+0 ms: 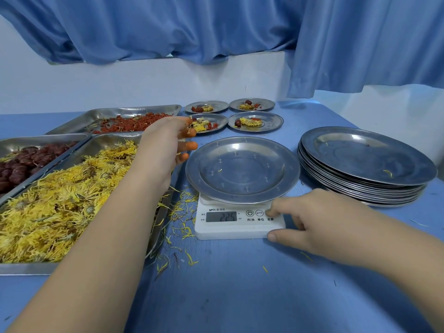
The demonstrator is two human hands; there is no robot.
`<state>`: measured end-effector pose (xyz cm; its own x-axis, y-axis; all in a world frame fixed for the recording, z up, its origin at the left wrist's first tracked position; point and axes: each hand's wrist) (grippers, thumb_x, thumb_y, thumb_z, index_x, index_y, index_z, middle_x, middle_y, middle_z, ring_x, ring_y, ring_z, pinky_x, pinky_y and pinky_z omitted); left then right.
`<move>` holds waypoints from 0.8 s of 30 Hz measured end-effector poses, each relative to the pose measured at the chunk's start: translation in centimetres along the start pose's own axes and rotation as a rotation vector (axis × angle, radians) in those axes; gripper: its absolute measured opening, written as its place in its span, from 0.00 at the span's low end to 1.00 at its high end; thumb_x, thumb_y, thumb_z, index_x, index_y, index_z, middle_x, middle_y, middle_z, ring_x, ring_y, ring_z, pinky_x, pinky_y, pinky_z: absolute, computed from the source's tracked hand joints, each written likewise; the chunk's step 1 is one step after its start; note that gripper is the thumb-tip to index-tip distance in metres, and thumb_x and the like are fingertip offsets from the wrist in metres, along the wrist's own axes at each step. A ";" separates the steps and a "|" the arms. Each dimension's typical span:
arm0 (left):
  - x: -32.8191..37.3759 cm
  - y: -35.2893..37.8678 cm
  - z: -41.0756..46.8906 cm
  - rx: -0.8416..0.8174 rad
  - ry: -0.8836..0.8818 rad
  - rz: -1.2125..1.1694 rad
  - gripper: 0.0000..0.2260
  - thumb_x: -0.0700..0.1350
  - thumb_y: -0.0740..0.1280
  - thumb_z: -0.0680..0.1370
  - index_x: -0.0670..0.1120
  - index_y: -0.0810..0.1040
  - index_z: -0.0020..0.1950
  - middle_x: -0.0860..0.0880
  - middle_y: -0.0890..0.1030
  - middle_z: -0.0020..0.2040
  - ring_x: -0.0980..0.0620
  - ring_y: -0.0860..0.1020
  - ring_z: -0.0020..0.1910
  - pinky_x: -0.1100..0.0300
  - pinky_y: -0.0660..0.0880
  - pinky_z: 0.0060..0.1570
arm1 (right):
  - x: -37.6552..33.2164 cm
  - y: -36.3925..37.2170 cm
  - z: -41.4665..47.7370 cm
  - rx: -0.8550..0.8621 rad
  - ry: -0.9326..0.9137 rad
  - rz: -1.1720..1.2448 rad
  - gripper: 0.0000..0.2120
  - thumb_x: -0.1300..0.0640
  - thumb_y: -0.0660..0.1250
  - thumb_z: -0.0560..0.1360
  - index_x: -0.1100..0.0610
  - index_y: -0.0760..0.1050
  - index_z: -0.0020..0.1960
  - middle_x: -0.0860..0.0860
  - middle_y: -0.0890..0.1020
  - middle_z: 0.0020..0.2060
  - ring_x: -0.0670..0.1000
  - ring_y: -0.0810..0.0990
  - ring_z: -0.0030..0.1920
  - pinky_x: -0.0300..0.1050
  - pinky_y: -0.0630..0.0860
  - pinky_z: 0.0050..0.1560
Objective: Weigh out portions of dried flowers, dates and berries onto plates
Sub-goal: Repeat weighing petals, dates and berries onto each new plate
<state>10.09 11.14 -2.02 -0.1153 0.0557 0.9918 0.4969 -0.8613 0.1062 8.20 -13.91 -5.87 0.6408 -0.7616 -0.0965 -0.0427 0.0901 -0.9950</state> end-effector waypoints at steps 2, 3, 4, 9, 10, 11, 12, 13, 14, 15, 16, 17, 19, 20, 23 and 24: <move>-0.1 0.0 -0.1 -0.003 0.008 0.009 0.11 0.45 0.63 0.80 0.44 0.77 0.61 0.50 0.79 0.38 0.54 0.76 0.32 0.62 0.69 0.33 | -0.3 0.2 0.0 0.032 -0.010 -0.059 0.22 0.28 0.56 0.69 0.39 0.65 0.56 0.43 0.71 0.28 0.39 0.68 0.30 0.38 0.58 0.27; -0.1 0.0 -0.2 -0.001 0.010 0.013 0.11 0.45 0.63 0.80 0.44 0.77 0.60 0.50 0.79 0.38 0.54 0.76 0.32 0.63 0.69 0.33 | -0.4 0.3 0.0 0.051 -0.015 -0.075 0.22 0.28 0.56 0.69 0.39 0.66 0.55 0.43 0.70 0.27 0.39 0.67 0.29 0.37 0.58 0.27; 0.0 0.1 -0.2 0.001 0.011 0.020 0.10 0.45 0.63 0.80 0.44 0.77 0.60 0.50 0.79 0.38 0.54 0.76 0.32 0.63 0.69 0.33 | -0.5 0.3 0.0 0.063 -0.016 -0.076 0.22 0.28 0.56 0.69 0.40 0.66 0.55 0.43 0.70 0.27 0.39 0.66 0.29 0.38 0.58 0.27; -0.1 0.3 -0.2 0.002 0.015 0.074 0.10 0.45 0.63 0.79 0.44 0.77 0.59 0.49 0.79 0.40 0.53 0.76 0.34 0.61 0.69 0.35 | -0.2 0.6 0.1 0.098 -0.040 -0.004 0.17 0.33 0.56 0.72 0.41 0.67 0.55 0.42 0.72 0.31 0.41 0.69 0.32 0.38 0.61 0.29; -0.2 0.2 -0.2 -0.004 0.025 0.081 0.10 0.46 0.63 0.79 0.44 0.78 0.58 0.49 0.79 0.41 0.53 0.76 0.34 0.61 0.69 0.35 | 0.0 0.6 0.2 0.114 -0.049 0.005 0.15 0.36 0.56 0.73 0.41 0.68 0.55 0.41 0.72 0.30 0.42 0.71 0.33 0.38 0.62 0.30; -0.3 0.1 -0.2 -0.009 0.036 0.085 0.10 0.46 0.64 0.79 0.45 0.78 0.57 0.49 0.79 0.40 0.53 0.76 0.34 0.61 0.70 0.35 | 0.2 0.5 0.2 0.132 -0.055 0.011 0.11 0.40 0.57 0.74 0.42 0.70 0.53 0.41 0.73 0.29 0.43 0.72 0.34 0.39 0.63 0.31; -0.4 0.0 -0.2 -0.011 0.047 0.088 0.09 0.46 0.64 0.79 0.45 0.79 0.56 0.50 0.80 0.40 0.53 0.77 0.34 0.60 0.70 0.35 | 0.4 0.3 0.2 0.149 -0.054 0.015 0.08 0.44 0.57 0.74 0.43 0.71 0.51 0.42 0.73 0.29 0.45 0.73 0.35 0.40 0.64 0.31; -0.5 -0.1 -0.1 -0.011 0.056 0.091 0.08 0.46 0.64 0.79 0.46 0.79 0.55 0.50 0.80 0.39 0.53 0.77 0.34 0.61 0.70 0.35 | 0.6 0.0 0.2 0.167 -0.043 0.013 0.06 0.48 0.57 0.73 0.45 0.72 0.46 0.43 0.73 0.29 0.46 0.74 0.35 0.41 0.65 0.31; -0.6 -0.2 0.0 -0.011 0.065 0.091 0.08 0.46 0.64 0.78 0.47 0.79 0.54 0.51 0.80 0.38 0.53 0.77 0.34 0.61 0.71 0.35 | 0.8 -0.2 0.2 0.187 -0.026 0.009 0.05 0.50 0.56 0.72 0.46 0.71 0.41 0.43 0.73 0.28 0.46 0.74 0.35 0.41 0.65 0.30; -0.7 -0.3 0.0 -0.012 0.071 0.089 0.07 0.46 0.64 0.78 0.48 0.80 0.52 0.52 0.81 0.37 0.53 0.78 0.34 0.61 0.71 0.34 | 1.0 -0.4 0.3 0.210 -0.008 0.011 0.05 0.52 0.57 0.71 0.47 0.69 0.37 0.44 0.73 0.28 0.45 0.73 0.34 0.40 0.63 0.29; -0.7 -0.3 0.1 -0.013 0.074 0.088 0.07 0.46 0.63 0.78 0.48 0.80 0.51 0.52 0.81 0.36 0.54 0.78 0.33 0.61 0.71 0.34 | 1.2 -0.5 0.3 0.231 0.007 0.017 0.07 0.53 0.57 0.71 0.48 0.68 0.35 0.44 0.73 0.27 0.44 0.72 0.33 0.39 0.61 0.28; -0.8 -0.3 0.1 -0.013 0.075 0.090 0.07 0.46 0.63 0.78 0.49 0.80 0.51 0.53 0.81 0.36 0.54 0.78 0.33 0.61 0.72 0.34 | 1.3 -0.5 0.4 0.248 0.020 0.019 0.07 0.54 0.57 0.71 0.48 0.67 0.34 0.44 0.73 0.27 0.44 0.72 0.32 0.39 0.60 0.27; -0.8 -0.3 0.1 -0.009 0.075 0.095 0.07 0.46 0.63 0.78 0.49 0.80 0.51 0.54 0.81 0.35 0.54 0.78 0.33 0.61 0.72 0.35 | 1.4 -0.1 0.7 0.277 0.034 0.018 0.06 0.54 0.58 0.71 0.48 0.68 0.36 0.44 0.73 0.27 0.46 0.72 0.33 0.39 0.60 0.27; -0.8 -0.2 0.1 -0.008 0.077 0.097 0.07 0.46 0.63 0.78 0.49 0.80 0.51 0.54 0.81 0.35 0.54 0.78 0.33 0.60 0.72 0.35 | 1.3 0.1 0.9 0.292 0.034 0.030 0.06 0.54 0.58 0.72 0.48 0.69 0.36 0.44 0.72 0.27 0.47 0.72 0.33 0.40 0.61 0.27; -0.9 -0.2 0.1 -0.012 0.098 0.120 0.07 0.45 0.62 0.78 0.50 0.80 0.51 0.54 0.81 0.35 0.54 0.78 0.34 0.59 0.72 0.37 | 1.0 0.7 1.3 0.326 0.036 0.093 0.06 0.56 0.58 0.73 0.48 0.72 0.40 0.43 0.72 0.27 0.47 0.72 0.34 0.44 0.66 0.31; -0.9 -0.2 0.1 -0.017 0.105 0.133 0.07 0.45 0.62 0.79 0.50 0.80 0.52 0.54 0.82 0.36 0.54 0.79 0.34 0.58 0.72 0.38 | 0.8 0.8 1.4 0.337 0.038 0.103 0.06 0.56 0.59 0.73 0.48 0.73 0.41 0.43 0.72 0.27 0.48 0.73 0.34 0.45 0.68 0.32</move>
<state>10.21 11.33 -2.97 -0.1394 -0.1114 0.9840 0.4989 -0.8662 -0.0274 9.80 -13.56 -6.68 0.6168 -0.7604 -0.2034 0.1534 0.3696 -0.9164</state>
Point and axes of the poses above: each hand's wrist, its own z-axis towards the middle knuckle, its own y-axis out of the palm, x = y × z
